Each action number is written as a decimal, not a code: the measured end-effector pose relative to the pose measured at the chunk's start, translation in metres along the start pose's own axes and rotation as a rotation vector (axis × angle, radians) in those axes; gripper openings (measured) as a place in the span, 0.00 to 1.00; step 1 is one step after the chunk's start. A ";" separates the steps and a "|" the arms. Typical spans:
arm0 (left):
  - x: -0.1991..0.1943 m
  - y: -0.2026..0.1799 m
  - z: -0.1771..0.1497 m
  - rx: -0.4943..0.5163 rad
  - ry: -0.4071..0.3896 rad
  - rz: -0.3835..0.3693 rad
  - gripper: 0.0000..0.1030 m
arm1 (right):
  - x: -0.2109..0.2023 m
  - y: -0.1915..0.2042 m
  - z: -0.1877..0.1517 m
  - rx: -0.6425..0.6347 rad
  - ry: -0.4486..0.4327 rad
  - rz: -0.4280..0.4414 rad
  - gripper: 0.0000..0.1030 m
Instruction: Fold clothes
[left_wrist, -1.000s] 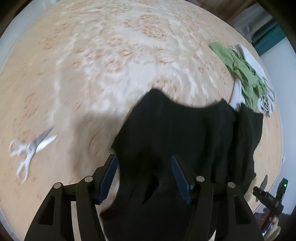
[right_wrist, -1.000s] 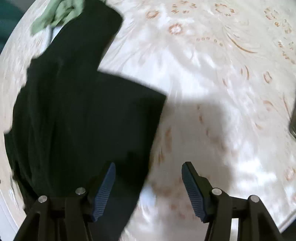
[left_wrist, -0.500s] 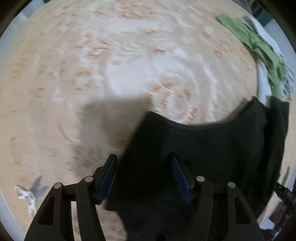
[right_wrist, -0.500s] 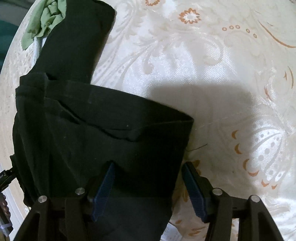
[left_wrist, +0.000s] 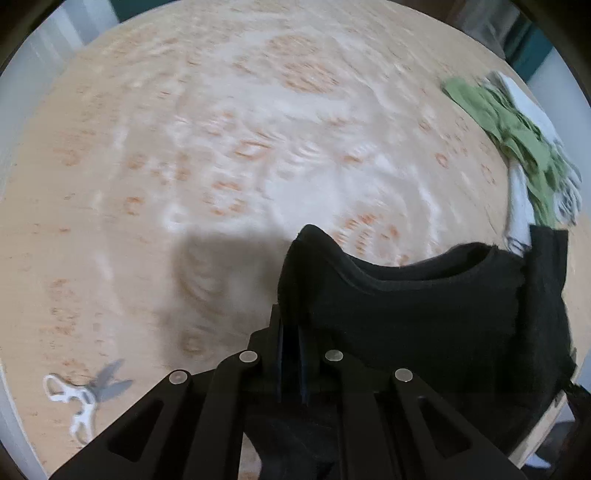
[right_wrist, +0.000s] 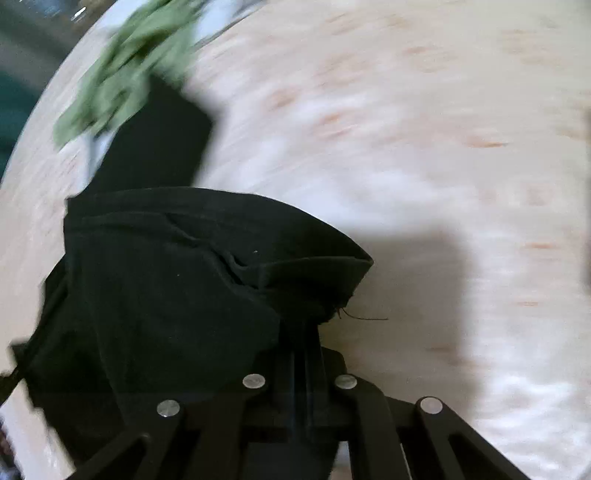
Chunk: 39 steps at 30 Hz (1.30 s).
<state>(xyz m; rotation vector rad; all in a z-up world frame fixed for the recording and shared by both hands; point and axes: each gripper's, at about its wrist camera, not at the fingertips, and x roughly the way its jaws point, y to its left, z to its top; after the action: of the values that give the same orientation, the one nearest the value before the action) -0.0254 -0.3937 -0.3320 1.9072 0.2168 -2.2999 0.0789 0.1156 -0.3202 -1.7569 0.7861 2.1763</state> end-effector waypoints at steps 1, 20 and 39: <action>-0.002 0.009 0.000 -0.024 -0.004 0.011 0.06 | -0.009 -0.023 0.008 0.043 -0.012 -0.023 0.02; 0.026 0.086 -0.058 -0.198 0.163 0.154 0.07 | -0.014 -0.129 -0.087 0.032 0.376 -0.188 0.03; -0.029 -0.066 0.005 0.428 0.103 0.003 0.59 | 0.001 0.037 0.057 -0.477 0.169 -0.084 0.59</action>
<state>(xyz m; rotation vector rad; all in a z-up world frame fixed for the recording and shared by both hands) -0.0381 -0.3294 -0.3015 2.2122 -0.2925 -2.3955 0.0128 0.1159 -0.3044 -2.1692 0.2206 2.3155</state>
